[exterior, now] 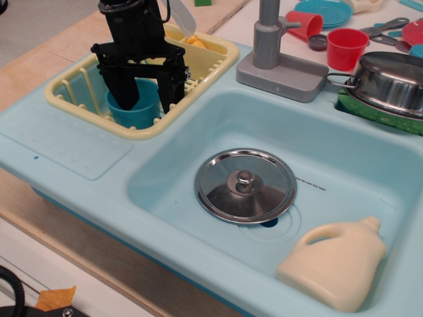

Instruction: Put cup from anywhere into sink

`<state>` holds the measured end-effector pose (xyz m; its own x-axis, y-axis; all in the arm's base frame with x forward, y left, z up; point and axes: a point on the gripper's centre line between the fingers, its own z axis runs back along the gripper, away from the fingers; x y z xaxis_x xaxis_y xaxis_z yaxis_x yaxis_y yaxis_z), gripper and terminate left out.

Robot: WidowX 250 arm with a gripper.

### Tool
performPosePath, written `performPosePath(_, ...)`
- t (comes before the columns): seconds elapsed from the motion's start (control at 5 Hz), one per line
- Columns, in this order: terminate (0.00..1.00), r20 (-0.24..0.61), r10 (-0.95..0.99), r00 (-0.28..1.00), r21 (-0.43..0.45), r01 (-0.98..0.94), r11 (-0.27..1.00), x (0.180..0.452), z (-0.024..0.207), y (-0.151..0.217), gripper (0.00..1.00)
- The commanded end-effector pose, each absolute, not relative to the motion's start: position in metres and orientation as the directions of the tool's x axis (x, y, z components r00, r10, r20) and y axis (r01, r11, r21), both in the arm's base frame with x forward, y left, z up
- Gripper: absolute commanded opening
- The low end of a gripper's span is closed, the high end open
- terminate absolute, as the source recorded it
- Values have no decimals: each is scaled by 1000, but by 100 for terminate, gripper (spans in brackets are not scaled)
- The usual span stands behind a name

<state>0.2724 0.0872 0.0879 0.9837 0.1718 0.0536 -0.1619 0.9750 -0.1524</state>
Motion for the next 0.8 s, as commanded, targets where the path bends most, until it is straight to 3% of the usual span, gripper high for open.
performPosePath(0.0,0,74,187,980,-169,-172,971,272,84,93,0)
performPosePath(0.4,0,96,170,981,-170,-152,974,270,90,90,0)
performPosePath(0.6,0,93,156,983,-115,-145,983,271,114,83,0)
